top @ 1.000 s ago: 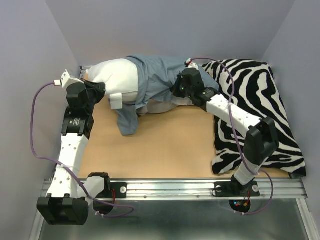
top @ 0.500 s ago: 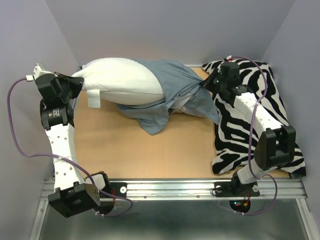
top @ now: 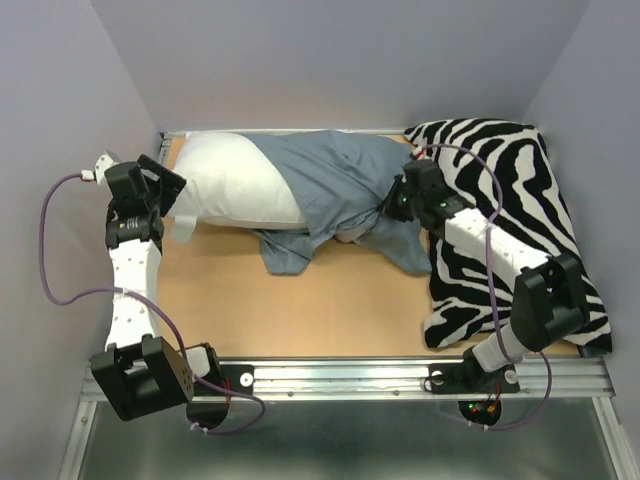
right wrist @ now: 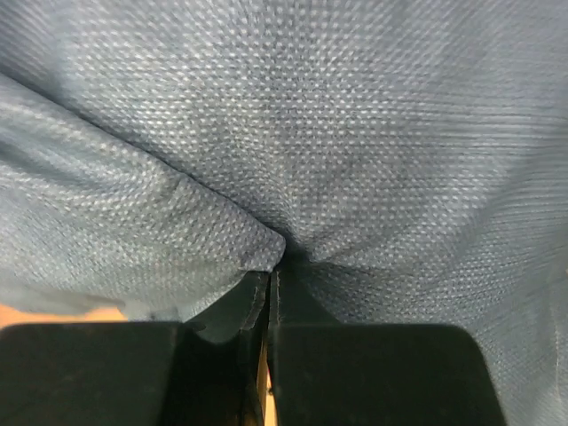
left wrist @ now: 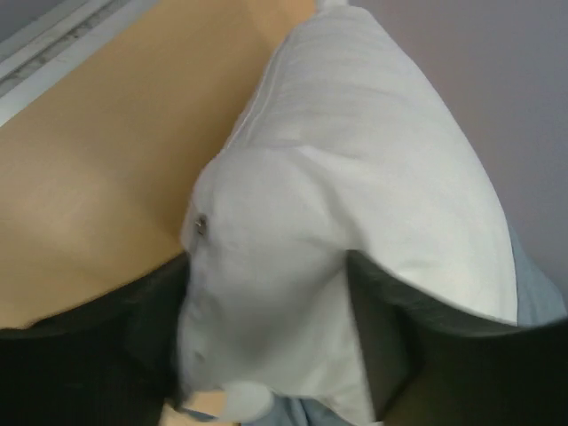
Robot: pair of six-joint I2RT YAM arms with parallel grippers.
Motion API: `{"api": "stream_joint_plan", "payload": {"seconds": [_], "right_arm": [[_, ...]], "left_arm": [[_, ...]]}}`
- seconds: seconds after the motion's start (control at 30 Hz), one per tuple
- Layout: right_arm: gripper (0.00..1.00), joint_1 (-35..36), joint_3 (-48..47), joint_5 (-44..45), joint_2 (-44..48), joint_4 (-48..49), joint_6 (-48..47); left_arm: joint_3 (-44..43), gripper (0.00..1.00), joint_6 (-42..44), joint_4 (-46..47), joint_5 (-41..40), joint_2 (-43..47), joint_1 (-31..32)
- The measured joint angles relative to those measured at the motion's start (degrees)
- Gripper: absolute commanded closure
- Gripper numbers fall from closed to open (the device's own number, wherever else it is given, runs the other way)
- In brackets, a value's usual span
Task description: Remove the pillowcase from the pillow
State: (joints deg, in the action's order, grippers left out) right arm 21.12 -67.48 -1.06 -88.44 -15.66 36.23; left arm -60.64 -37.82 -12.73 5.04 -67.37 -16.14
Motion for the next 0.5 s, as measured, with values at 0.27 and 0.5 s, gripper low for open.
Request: {"api": "stream_joint_plan", "payload": {"seconds": [0.27,0.5], "right_arm": [[1.0,9.51,16.59,2.97,6.4,5.38,0.87],[1.0,9.73,20.52,3.52,9.14,7.82,1.25]], "left_arm": [[-8.2,0.01,5.66,-2.23,-16.13,11.45,6.16],[-9.49,0.01,5.11,3.23,-18.71,8.44,14.58]]}}
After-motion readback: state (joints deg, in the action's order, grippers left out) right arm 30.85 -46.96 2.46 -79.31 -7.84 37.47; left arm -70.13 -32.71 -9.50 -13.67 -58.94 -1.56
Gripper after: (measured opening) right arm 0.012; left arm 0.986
